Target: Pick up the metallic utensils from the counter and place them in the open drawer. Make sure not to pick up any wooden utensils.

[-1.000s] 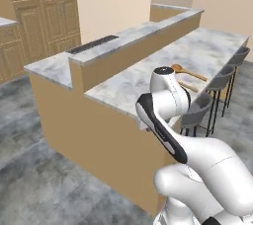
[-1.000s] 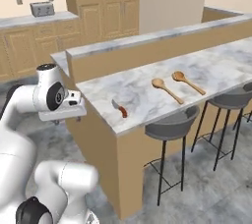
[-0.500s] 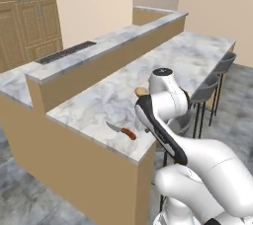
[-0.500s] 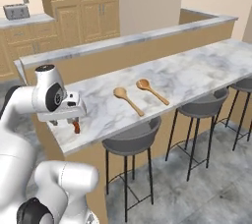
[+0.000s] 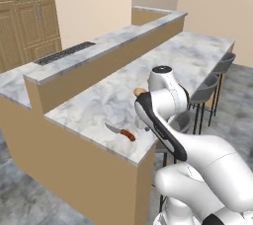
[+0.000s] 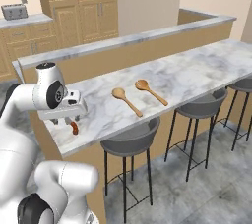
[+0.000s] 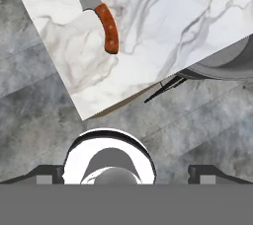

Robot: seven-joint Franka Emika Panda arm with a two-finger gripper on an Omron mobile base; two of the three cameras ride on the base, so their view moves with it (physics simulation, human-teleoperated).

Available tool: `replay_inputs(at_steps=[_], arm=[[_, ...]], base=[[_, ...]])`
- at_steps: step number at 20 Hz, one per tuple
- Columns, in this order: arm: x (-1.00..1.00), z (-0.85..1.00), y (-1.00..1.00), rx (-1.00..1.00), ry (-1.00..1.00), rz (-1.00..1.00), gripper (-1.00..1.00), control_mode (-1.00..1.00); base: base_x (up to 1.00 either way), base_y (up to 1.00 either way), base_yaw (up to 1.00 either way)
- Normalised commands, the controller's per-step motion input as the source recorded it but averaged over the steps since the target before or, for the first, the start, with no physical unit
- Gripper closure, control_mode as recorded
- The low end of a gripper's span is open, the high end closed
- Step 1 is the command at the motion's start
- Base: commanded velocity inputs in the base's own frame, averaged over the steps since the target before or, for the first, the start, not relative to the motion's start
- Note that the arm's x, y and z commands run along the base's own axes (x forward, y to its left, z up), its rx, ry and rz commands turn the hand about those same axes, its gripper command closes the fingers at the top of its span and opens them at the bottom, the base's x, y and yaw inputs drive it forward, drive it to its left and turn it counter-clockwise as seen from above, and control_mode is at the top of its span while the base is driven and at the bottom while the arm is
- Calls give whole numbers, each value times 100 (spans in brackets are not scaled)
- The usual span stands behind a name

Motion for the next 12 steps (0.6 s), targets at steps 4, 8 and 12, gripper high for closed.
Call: replay_inputs(at_steps=[4, 8, 12], arm=[[0, 0, 0, 0, 0, 0, -100, 100], [0, 0, 0, 0, 0, 0, -100, 100], [0, 0, 0, 0, 0, 0, -100, 100]], base=[[0, 13, 0], [7, 23, 0], [20, 34, 0]])
